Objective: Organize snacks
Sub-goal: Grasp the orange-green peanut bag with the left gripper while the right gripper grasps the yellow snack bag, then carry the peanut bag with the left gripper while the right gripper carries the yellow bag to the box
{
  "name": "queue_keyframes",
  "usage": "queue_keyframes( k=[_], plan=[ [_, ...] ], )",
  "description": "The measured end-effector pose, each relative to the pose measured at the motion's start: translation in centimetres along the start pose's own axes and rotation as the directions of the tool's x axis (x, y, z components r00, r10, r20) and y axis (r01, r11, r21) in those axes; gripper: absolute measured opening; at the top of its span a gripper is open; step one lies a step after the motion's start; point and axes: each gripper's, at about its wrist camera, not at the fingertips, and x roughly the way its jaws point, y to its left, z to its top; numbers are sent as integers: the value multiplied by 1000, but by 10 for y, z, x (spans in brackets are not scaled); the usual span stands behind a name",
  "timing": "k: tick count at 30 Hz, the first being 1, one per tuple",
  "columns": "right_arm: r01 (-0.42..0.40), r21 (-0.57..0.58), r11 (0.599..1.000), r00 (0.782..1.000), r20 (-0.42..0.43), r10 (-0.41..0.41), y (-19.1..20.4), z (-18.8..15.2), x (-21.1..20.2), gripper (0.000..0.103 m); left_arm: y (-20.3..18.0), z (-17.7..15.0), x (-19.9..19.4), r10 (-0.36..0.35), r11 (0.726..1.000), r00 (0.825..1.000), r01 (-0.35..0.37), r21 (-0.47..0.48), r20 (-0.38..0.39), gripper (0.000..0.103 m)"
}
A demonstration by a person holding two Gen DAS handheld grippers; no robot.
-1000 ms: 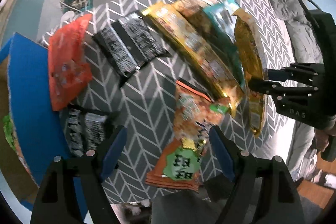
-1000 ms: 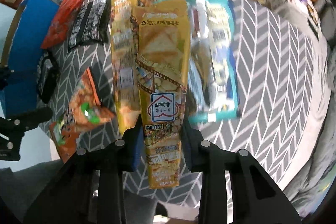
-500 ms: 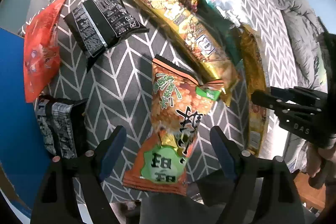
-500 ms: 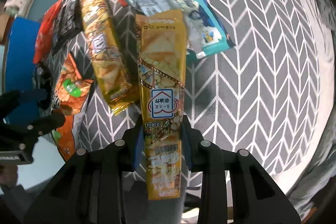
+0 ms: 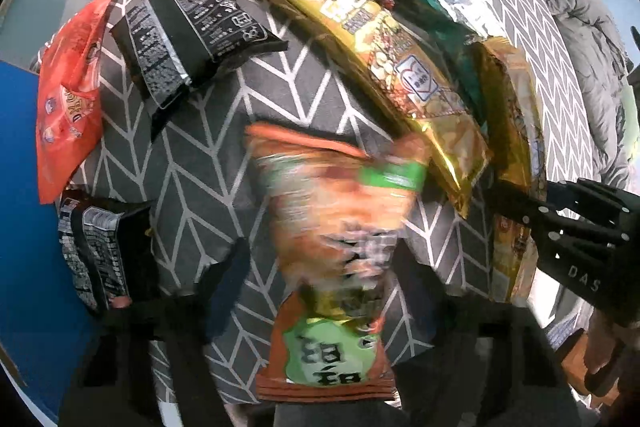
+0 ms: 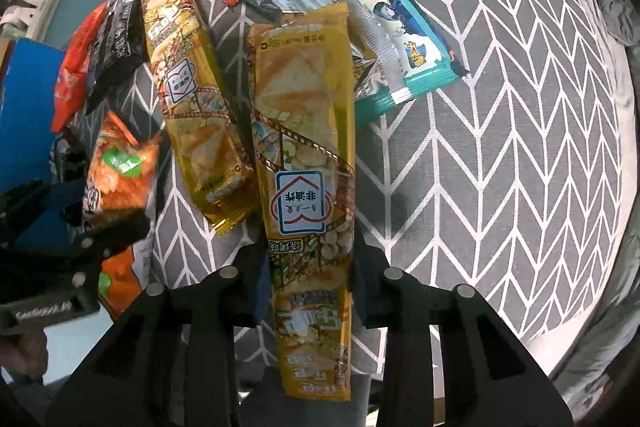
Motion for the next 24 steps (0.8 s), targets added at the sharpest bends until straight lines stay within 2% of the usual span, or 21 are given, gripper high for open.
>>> queue_keyframes(
  k=[1,3,6,14,21,24],
  plan=[
    [3,-3,1000,1000,4,-3,2,-4,-1,31,-1,0,2,17,1000,1000,-17,4,-8,54],
    [9,-13,1000,1000,6,-9,2,-9,-6,31,-5,-3,5,33,999,999,-33,8,-2,50],
    [12,-16,1000,1000,9,-12,-13,-19,-23,31,-6,-9,6,16,1000,1000,-16,-8,5,44],
    [0,-7,1000,999,34,0,-20,-30,-56,31,8,-26,-11,-22,999,999,23,-47,34,37],
    [13,-42,999,999,52,-11,-16,-24,-89,31,13,-40,-55,-42,997,994,48,-57,102,35],
    [17,-64,998,998,64,-13,-6,-19,-105,31,27,-41,-75,-49,996,989,59,-70,141,35]
  ],
)
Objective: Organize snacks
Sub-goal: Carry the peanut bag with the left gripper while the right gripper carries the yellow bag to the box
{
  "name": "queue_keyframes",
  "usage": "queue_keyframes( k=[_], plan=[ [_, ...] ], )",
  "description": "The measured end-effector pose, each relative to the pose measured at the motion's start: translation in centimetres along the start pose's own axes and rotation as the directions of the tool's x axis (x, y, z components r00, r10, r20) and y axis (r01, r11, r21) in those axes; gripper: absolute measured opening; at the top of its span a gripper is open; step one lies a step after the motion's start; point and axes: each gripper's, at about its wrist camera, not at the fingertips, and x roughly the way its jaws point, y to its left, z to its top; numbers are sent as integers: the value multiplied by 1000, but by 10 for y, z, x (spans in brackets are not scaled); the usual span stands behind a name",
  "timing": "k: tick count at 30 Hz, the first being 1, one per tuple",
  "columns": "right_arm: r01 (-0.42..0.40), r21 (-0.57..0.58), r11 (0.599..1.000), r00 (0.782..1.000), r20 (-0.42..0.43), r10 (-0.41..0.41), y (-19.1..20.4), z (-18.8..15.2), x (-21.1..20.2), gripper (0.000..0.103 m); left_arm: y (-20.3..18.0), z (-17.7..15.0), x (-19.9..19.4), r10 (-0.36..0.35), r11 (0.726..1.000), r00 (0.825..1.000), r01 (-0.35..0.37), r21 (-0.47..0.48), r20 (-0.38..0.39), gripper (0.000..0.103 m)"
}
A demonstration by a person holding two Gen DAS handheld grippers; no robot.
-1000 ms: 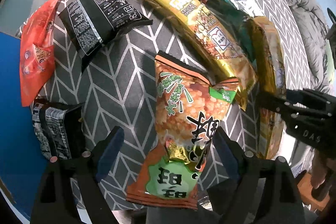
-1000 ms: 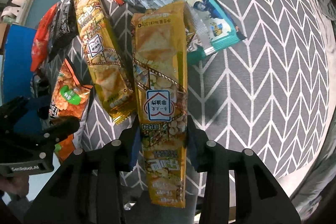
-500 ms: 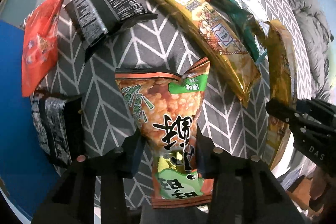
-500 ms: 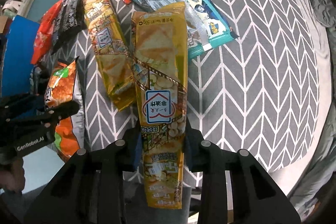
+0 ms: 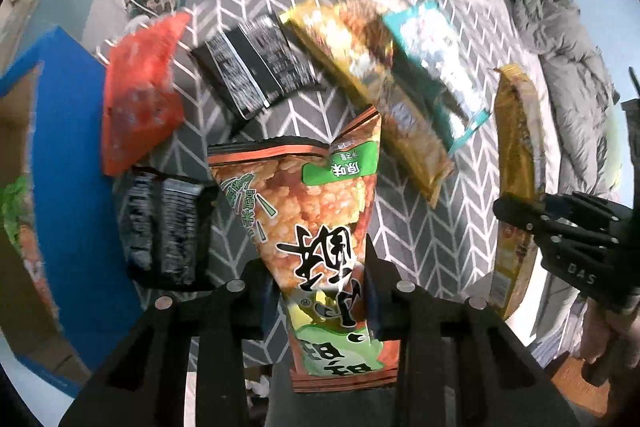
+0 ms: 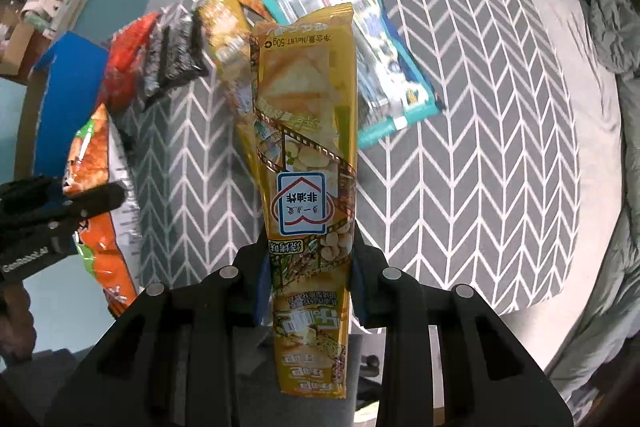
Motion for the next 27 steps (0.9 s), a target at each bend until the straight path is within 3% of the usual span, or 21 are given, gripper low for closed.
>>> queue_keyframes(
  k=[7,18,27],
  plan=[
    [-21,-55,998,999,25,23,20,14,-35,31,27,3,-45,-11,999,997,14,-38,77,35],
    [-60,-187,981,997,31,66,98,46,-53,31,64,2,-98,17,993,990,1,-122,142,35],
    [-129,-318,939,990,20,142,167,65,-62,31,109,-10,-129,59,975,981,-17,-221,183,35]
  ],
)
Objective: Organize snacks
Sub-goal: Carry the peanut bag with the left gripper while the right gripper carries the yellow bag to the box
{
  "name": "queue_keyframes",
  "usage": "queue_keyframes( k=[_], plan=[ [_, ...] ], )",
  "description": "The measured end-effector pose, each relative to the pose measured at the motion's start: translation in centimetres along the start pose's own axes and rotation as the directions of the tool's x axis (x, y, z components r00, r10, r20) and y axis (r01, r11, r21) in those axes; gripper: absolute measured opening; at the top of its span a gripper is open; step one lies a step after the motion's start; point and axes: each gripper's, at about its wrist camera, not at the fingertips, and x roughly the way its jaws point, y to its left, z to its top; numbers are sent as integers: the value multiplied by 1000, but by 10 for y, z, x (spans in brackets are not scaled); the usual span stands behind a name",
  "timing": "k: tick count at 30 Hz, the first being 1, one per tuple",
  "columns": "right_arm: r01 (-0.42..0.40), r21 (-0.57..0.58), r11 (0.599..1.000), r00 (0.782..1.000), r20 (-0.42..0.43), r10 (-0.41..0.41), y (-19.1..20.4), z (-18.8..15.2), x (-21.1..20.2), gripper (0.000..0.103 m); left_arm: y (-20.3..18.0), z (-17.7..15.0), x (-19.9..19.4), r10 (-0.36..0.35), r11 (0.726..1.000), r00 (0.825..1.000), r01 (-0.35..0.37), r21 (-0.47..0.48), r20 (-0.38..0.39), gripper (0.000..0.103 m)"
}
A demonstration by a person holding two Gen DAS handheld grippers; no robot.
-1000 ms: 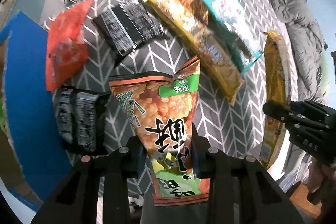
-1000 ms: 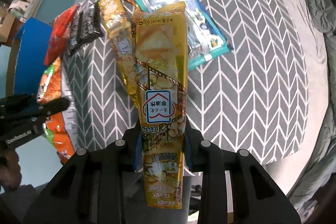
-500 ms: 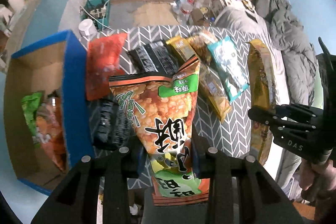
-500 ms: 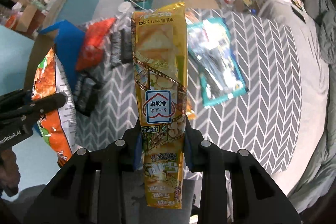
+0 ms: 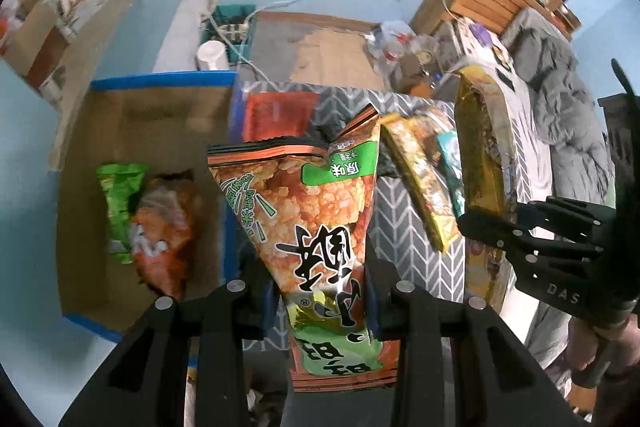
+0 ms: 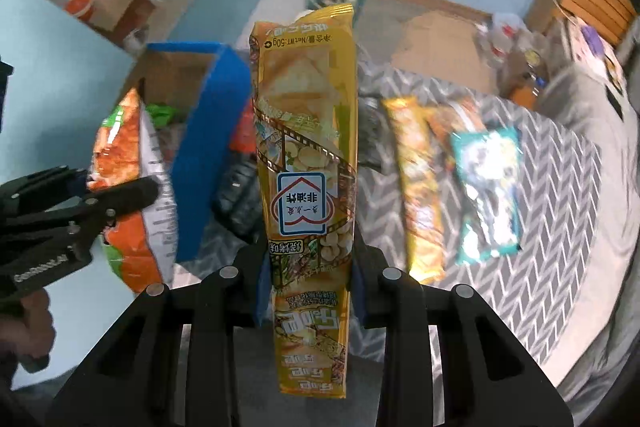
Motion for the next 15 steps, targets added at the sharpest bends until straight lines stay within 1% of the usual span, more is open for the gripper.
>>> queue_keyframes(
  k=[5,10,15],
  plan=[
    [-42,-68,997,999,-1,42,35,23,10,31,32,-1,-9,23,997,1000,-22,-68,16,35],
    [-78,-137,987,997,-32,75,74,46,31,31,65,-3,-18,64,991,998,-60,-120,27,35],
    [-123,-181,976,991,-77,111,111,66,55,31,97,-6,-24,92,983,995,-86,-162,31,35]
  ],
)
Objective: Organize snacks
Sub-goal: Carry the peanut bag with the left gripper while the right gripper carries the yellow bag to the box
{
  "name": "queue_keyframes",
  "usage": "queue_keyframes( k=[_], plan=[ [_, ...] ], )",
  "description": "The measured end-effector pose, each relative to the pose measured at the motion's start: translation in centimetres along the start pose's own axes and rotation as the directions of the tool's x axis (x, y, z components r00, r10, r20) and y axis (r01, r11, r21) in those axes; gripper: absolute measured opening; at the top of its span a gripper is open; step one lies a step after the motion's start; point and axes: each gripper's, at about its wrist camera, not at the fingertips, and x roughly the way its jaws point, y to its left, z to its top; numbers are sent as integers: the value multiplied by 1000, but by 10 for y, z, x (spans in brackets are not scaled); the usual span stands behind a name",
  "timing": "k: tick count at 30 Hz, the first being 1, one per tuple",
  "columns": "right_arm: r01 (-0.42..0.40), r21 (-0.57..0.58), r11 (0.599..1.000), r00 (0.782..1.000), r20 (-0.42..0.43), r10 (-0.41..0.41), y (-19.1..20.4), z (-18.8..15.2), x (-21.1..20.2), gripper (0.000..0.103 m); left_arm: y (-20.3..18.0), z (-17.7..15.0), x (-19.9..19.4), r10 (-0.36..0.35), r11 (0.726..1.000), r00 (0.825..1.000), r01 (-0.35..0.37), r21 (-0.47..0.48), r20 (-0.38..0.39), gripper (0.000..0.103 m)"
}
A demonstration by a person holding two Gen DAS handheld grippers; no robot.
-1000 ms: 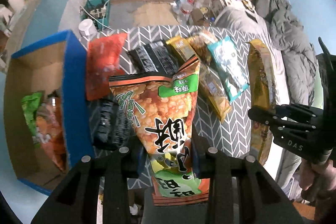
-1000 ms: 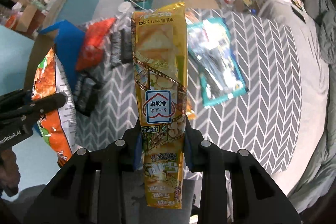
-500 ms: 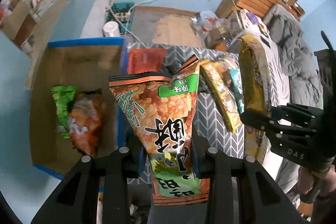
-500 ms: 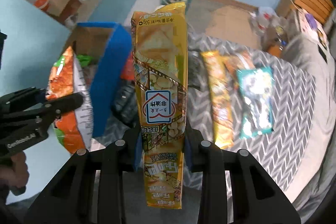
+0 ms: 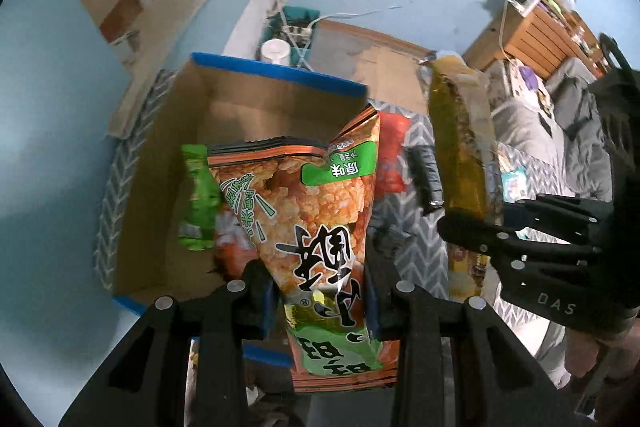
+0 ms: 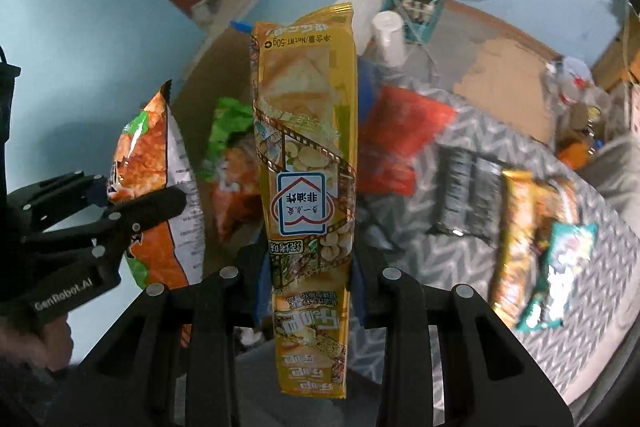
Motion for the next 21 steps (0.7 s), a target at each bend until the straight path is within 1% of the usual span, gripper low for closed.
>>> queue_keyframes(
  k=[6,10,16,21],
  plan=[
    [-41,-39,998,999,-29,40,33,26,25,31,36,5,1,45,999,999,-45,-29,6,35],
    [-64,-43,997,997,-38,62,51,43,41,31,57,11,7,58,997,998,-58,-57,0,35],
    [-97,-6,995,993,-69,96,60,67,67,31,81,17,23,86,993,996,-88,-82,-21,35],
    [-83,4,997,991,-106,83,65,74,92,31,95,20,40,103,991,993,-107,-85,-50,35]
  ],
)
